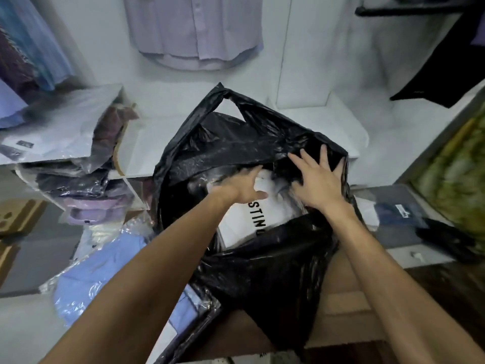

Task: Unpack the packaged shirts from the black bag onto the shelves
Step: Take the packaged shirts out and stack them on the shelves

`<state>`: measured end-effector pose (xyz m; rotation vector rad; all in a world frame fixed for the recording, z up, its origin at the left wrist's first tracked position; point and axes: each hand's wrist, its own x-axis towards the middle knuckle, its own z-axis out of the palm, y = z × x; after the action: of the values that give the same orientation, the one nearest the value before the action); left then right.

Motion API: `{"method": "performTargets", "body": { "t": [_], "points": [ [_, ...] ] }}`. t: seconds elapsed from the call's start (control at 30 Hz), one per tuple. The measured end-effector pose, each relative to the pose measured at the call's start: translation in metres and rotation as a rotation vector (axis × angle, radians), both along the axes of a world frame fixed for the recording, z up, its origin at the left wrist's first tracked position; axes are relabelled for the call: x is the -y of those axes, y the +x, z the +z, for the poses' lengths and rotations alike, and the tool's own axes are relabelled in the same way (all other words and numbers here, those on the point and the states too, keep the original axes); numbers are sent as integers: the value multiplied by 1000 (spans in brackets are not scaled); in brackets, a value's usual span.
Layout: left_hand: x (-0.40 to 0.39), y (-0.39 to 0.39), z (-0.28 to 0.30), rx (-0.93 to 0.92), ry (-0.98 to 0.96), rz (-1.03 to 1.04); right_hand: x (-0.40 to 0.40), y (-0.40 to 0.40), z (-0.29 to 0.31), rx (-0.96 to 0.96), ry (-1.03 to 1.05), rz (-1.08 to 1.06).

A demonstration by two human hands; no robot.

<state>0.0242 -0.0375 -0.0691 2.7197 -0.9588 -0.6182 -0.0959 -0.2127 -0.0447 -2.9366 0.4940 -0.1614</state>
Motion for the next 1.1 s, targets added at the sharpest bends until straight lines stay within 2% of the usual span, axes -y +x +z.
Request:
{"method": "performTargets", "body": {
  "t": [0.23,0.33,0.47,0.6,0.7,0.8,0.87,0.97,1.1],
  "points": [
    [26,-2,2,55,317,-25,14,0,6,-52,26,38],
    [26,-1,-3,129,310,-4,10,2,7,-29,71,45],
    [31,0,4,123,342,10,9,0,10,-38,122,61],
    [33,-3,11,13,398,-55,11,-6,7,-51,177,82],
    [25,-3,10,-76,236,-110,13,-8,5,-71,204,76],
    [8,-8,23,-17,25,-168,17,-7,5,-56,239,69],
    [-9,-14,43,-20,-115,-115,17,-6,8,38,301,84],
    [-43,-13,80,-138,-317,-18,14,-5,20,285,618,109],
    [-93,-5,121,-244,-649,129,9,-5,35,330,1024,80]
  ]
}}
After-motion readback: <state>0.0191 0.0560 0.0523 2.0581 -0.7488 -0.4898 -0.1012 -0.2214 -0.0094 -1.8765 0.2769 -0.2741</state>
